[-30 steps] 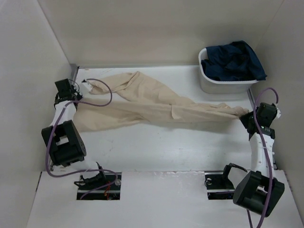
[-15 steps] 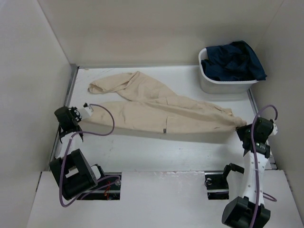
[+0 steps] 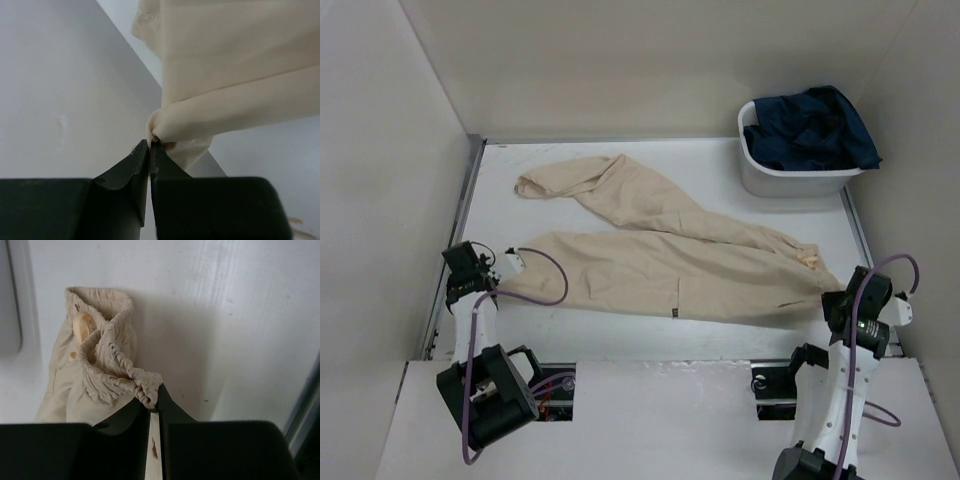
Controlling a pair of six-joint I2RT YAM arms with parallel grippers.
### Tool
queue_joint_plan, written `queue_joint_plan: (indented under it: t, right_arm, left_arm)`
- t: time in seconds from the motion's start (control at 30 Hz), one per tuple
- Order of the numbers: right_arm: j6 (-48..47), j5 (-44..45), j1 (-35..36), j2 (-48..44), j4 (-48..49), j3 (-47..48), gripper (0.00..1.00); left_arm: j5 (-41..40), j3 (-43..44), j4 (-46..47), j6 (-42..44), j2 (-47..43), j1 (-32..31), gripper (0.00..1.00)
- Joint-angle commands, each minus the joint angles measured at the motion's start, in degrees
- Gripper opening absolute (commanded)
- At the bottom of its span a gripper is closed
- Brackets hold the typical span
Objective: Fold and stack the trousers
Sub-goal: Flatten the trousers out
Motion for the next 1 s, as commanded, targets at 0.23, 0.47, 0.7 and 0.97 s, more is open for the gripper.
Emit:
queue_joint_plan:
  t: [0.23, 0.47, 0.7, 0.97]
  right_arm:
    - [4.76, 10.18, 1.29, -8.5, -10.76, 8.33, 0.68]
    - [-4.55, 13.53, 6.03, -4.11, -2.61, 19.24, 0.64]
    - [-11.76, 11.95, 29.11, 9.84, 15.23, 16.53, 0.67]
    - [-18.89, 17.4, 48.92, 25.51, 27.9, 15.73, 0.7]
  left_arm:
    - [-3.51, 4.42, -18.13, 1.44, -3.87, 0.75, 0.07]
    - [-4.92, 9.76, -28.46, 4.52, -3.78, 2.68, 0.14]
    - [18.32, 40.85, -72.32, 4.52, -2.21, 1.37, 0.28]
    - [29.53, 43.8, -70.52, -5.48, 10.53, 8.3, 0.44]
